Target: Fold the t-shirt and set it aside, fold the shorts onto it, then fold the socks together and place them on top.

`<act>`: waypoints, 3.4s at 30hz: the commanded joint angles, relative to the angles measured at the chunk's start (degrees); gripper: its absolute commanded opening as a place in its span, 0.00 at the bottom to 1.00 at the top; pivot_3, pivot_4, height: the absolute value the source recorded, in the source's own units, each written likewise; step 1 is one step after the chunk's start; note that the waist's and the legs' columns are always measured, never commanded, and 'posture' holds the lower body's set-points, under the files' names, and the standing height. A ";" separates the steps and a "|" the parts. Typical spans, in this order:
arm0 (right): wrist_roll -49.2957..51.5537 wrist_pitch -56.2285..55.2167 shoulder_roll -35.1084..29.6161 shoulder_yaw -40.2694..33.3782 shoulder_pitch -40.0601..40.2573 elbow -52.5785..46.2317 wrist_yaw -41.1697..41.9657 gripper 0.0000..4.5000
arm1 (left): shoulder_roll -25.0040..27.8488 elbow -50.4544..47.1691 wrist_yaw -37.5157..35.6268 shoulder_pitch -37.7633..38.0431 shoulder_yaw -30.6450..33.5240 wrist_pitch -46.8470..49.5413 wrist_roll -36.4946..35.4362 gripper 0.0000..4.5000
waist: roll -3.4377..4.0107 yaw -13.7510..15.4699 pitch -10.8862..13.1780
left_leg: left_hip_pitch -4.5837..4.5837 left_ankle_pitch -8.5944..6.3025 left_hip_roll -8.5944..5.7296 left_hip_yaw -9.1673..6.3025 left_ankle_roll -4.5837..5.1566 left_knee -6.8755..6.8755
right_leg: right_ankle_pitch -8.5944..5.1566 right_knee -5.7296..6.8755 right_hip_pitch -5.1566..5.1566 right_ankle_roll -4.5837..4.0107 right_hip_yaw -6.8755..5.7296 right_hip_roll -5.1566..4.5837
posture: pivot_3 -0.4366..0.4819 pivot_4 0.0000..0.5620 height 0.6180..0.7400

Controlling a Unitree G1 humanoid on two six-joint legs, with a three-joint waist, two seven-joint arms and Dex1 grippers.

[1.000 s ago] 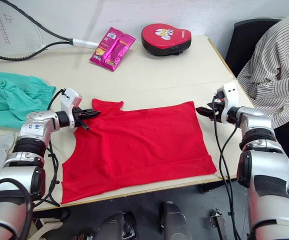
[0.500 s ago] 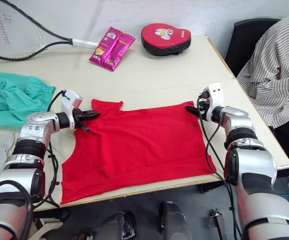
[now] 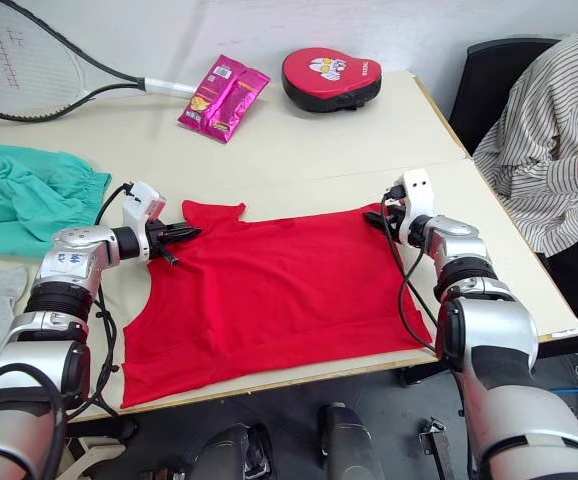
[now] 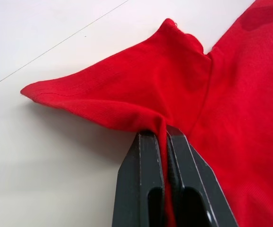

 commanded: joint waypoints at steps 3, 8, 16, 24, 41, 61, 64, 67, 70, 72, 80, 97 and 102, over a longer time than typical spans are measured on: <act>1.49 -1.77 -0.09 -1.26 -0.81 -0.97 3.42 0.12 | 0.73 -1.36 -0.14 -1.11 0.16 -0.42 -0.30 0.00 | 0.00 0.11 0.00 | -0.01 0.00 -0.01 0.00 0.00 0.00 | 0.00 0.11 -0.01 0.00 0.00 -0.01 | 0.48 0.27 1.00; 2.21 -5.05 -1.94 -1.71 -0.93 -1.70 7.43 0.01 | 0.86 -2.05 0.12 -0.38 1.03 -1.58 -1.03 0.00 | 0.00 0.16 0.00 | -0.02 0.00 -0.02 0.00 0.00 0.00 | 0.00 0.12 -0.01 0.00 -0.01 -0.02 | 0.48 0.27 1.00; 4.98 -7.99 -5.96 -3.05 -0.84 -4.49 17.54 0.01 | 2.67 -8.74 -1.18 2.70 5.13 -4.93 -4.97 0.00 | 0.00 0.11 0.00 | -0.02 0.00 0.00 -0.01 0.00 -0.01 | 0.00 0.09 -0.02 0.00 0.00 -0.02 | 0.48 0.27 1.00; 9.20 -7.04 -9.66 -4.03 3.58 -10.67 25.12 0.01 | 5.84 -26.69 -1.50 13.57 7.95 1.13 -9.43 0.00 | 0.00 0.34 0.00 | -0.01 0.00 0.00 -0.04 0.00 -0.01 | -0.01 0.02 0.01 -0.01 0.01 -0.05 | 0.48 0.27 1.00; 13.07 0.07 -10.46 -0.36 33.28 -39.26 22.64 0.00 | 7.35 -52.79 3.92 38.88 10.95 10.95 -14.13 0.11 | -0.01 0.69 0.00 | 0.68 -0.09 0.00 -0.26 -0.12 -0.19 | -0.07 -0.37 0.69 -0.13 -0.04 -0.10 | 0.48 0.27 1.00; 10.07 2.46 -20.37 8.35 22.79 -33.79 36.51 0.90 | 18.03 -35.21 -5.11 22.90 8.75 34.99 -22.63 0.99 | -0.02 0.74 0.00 | 0.77 -0.18 0.07 -0.26 -0.29 -0.41 | -0.21 -0.40 0.66 -0.35 -0.11 0.00 | 0.48 0.27 1.00; 8.52 1.80 -19.34 10.83 21.36 -31.14 38.66 0.90 | 16.59 -29.72 -3.13 17.31 4.67 36.58 -19.73 0.99 | -0.02 0.83 0.00 | 0.76 -0.17 0.06 -0.22 -0.28 -0.35 | -0.21 -0.38 0.66 -0.34 -0.11 0.02 | 0.48 0.27 1.00; 8.16 0.16 -17.95 11.08 19.82 -28.73 38.40 0.81 | 14.92 -26.20 -2.05 13.27 3.01 36.29 -18.24 1.00 | -0.05 0.86 0.02 | 0.72 -0.17 0.08 -0.22 -0.28 -0.25 | -0.21 -0.33 0.66 -0.34 -0.11 0.04 | 0.48 0.27 1.00; 7.88 -1.02 -17.28 11.34 19.16 -27.50 38.82 0.61 | 13.94 -24.65 -2.39 10.95 1.09 36.91 -17.25 1.00 | -0.05 0.75 0.01 | 0.72 -0.17 0.09 -0.21 -0.28 -0.22 | -0.21 -0.31 0.66 -0.34 -0.09 0.04 | 0.48 0.27 1.00; 7.94 -1.58 -17.06 11.25 19.14 -27.45 39.03 0.46 | 13.53 -23.66 -2.50 10.00 0.04 36.82 -16.38 1.00 | -0.05 0.70 0.02 | 0.73 -0.17 0.11 -0.21 -0.29 -0.21 | -0.21 -0.30 0.66 -0.34 -0.09 0.05 | 0.48 0.27 1.00; 8.76 -2.83 -17.10 10.46 19.58 -29.06 39.53 0.01 | 12.58 -19.17 -2.40 7.07 -0.97 35.40 -14.03 1.00 | -0.05 0.71 0.02 | 0.73 -0.17 0.12 -0.20 -0.30 -0.16 | -0.21 -0.25 0.66 -0.34 -0.09 0.05 | 0.48 0.27 1.00; 8.29 -4.74 -16.89 11.12 21.55 -32.26 39.40 0.01 | 9.07 -11.21 -3.60 -1.26 -7.94 39.95 -8.26 1.00 | -0.05 1.82 0.02 | 0.74 -0.17 0.11 -0.17 -0.30 -0.05 | -0.21 -0.13 0.65 -0.34 -0.07 0.05 | 0.48 0.27 1.00; 8.50 -4.40 -16.81 10.89 21.81 -32.90 39.04 0.00 | 10.62 -14.90 -7.22 1.04 -12.93 40.98 -5.68 0.91 | -0.05 1.83 0.01 | 0.77 -0.17 0.10 -0.16 -0.31 -0.05 | -0.21 -0.10 0.65 -0.34 -0.04 0.05 | 0.48 0.27 1.00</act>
